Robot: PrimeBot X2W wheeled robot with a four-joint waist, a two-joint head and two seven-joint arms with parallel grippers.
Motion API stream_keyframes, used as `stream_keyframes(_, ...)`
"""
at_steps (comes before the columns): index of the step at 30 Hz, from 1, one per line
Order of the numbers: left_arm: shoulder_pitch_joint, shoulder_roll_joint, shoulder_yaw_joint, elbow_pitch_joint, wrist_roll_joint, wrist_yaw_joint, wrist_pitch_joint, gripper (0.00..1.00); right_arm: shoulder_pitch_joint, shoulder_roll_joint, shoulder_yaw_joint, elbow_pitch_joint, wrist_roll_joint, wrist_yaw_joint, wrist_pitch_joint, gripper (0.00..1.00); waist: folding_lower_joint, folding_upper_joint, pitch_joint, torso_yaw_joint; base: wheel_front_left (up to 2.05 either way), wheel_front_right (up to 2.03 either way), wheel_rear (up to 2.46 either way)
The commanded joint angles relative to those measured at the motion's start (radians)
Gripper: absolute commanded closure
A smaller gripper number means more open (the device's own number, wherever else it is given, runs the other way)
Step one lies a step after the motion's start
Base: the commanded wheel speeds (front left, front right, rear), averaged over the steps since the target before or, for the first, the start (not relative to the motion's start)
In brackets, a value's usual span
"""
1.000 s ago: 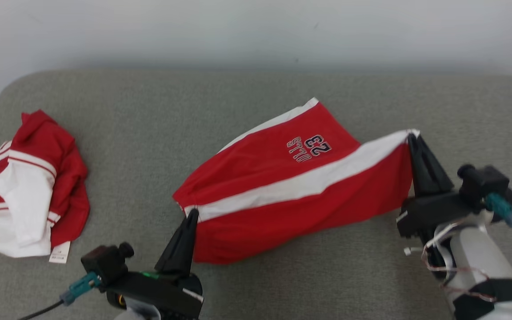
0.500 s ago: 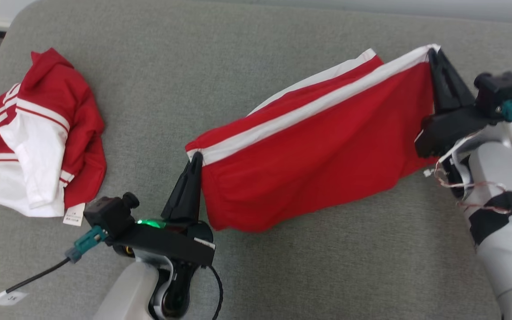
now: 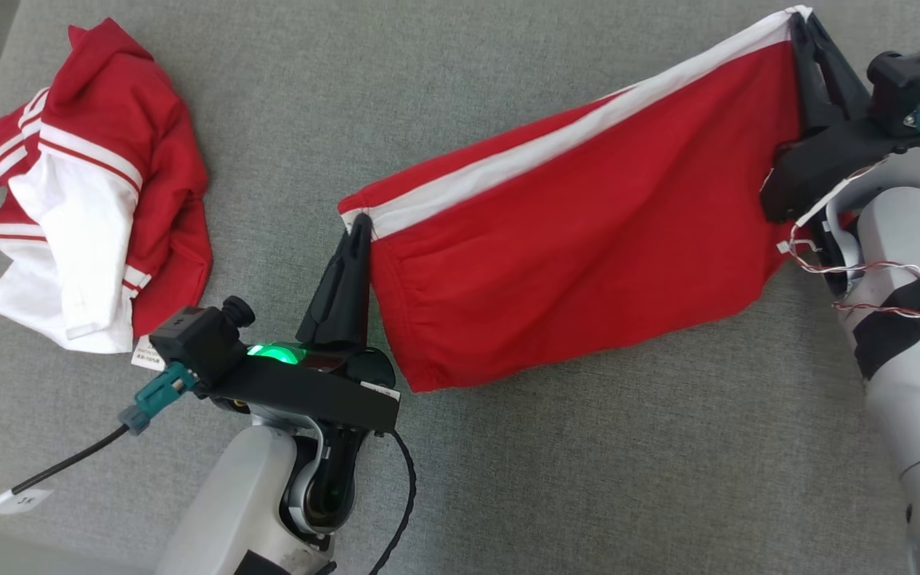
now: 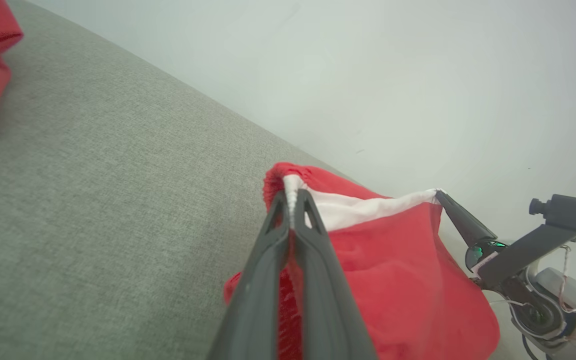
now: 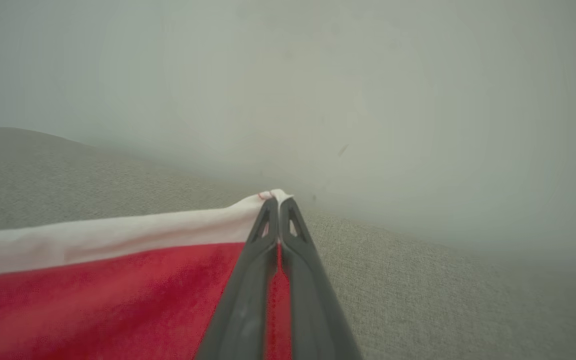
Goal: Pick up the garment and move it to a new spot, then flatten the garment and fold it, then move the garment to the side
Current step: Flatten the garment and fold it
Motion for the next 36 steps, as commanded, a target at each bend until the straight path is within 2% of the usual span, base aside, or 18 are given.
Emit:
stream_keyframes(1, -0.008, 0.000, 0.012, -0.003, 0.006, 0.002, -0.002, 0.63, -0.010, 0.010, -0.001, 0.007, -0.008, -0.002, -0.001, 0.50, -0.0001, -0.0002, 0.010, 0.006, 0.00, 0.00, 0.00)
stream_keyframes(2, -0.007, -0.002, 0.015, -0.004, 0.008, 0.002, -0.002, 0.00, -0.010, 0.015, -0.003, 0.018, -0.008, -0.002, -0.001, 0.00, -0.0001, -0.0002, 0.012, 0.004, 0.00, 0.00, 0.00)
stream_keyframes(5, -0.001, -0.006, 0.021, 0.000, 0.023, 0.002, -0.002, 0.00, -0.015, 0.025, -0.004, 0.025, -0.010, -0.002, -0.001, 0.00, -0.0001, -0.0002, 0.014, -0.003, 0.00, 0.00, 0.00)
stream_keyframes(12, 0.041, -0.007, 0.101, 0.024, 0.084, 0.002, -0.002, 0.00, 0.045, 0.032, -0.019, 0.000, 0.028, -0.002, -0.001, 0.00, -0.0001, -0.0002, -0.011, -0.021, 0.00, 0.00, 0.00)
stream_keyframes(18, 0.088, -0.009, 0.126, 0.017, 0.131, 0.002, -0.002, 0.00, 0.132, 0.009, 0.052, -0.011, 0.083, -0.002, -0.001, 0.00, -0.0001, -0.0002, -0.034, -0.042, 0.00, 0.00, 0.00)
stream_keyframes(23, 0.114, -0.009, 0.132, 0.017, 0.130, 0.002, -0.002, 0.00, 0.173, 0.007, 0.070, 0.064, 0.130, -0.002, 0.000, 0.00, -0.0001, -0.0002, -0.048, -0.048, 0.00, 0.00, 0.00)
stream_keyframes(29, 0.127, -0.009, 0.124, 0.023, 0.137, 0.002, -0.002, 0.00, 0.189, 0.043, 0.092, 0.186, 0.185, -0.002, 0.051, 0.00, -0.0001, -0.0002, -0.064, -0.044, 0.00, 0.00, 0.00)
stream_keyframes(30, 0.130, -0.009, 0.123, 0.023, 0.139, 0.002, -0.002, 0.00, 0.193, 0.049, 0.099, 0.201, 0.196, -0.002, 0.065, 0.12, -0.0001, -0.0002, -0.067, -0.044, 0.00, 0.00, 0.00)
stream_keyframes(31, 0.133, -0.009, 0.122, 0.022, 0.139, 0.002, -0.002, 0.00, 0.196, 0.054, 0.108, 0.216, 0.203, -0.002, 0.078, 0.56, -0.0001, -0.0002, -0.071, -0.044, 0.00, 0.00, 0.00)
stream_keyframes(32, 0.135, -0.009, 0.122, 0.021, 0.139, 0.002, -0.002, 0.00, 0.199, 0.060, 0.114, 0.225, 0.214, -0.002, 0.086, 0.92, -0.0001, -0.0002, -0.075, -0.044, 0.00, 0.00, 0.00)
stream_keyframes(33, 0.137, -0.009, 0.122, 0.020, 0.141, 0.002, -0.002, 0.00, 0.202, 0.063, 0.118, 0.231, 0.228, -0.002, 0.090, 1.00, -0.0001, -0.0002, -0.079, -0.045, 0.00, 0.00, 0.00)
stream_keyframes(36, 0.151, -0.009, 0.127, 0.022, 0.148, 0.002, -0.002, 0.00, 0.208, 0.063, 0.125, 0.242, 0.264, -0.002, 0.084, 1.00, -0.0001, -0.0002, -0.093, -0.051, 0.00, 0.00, 0.00)
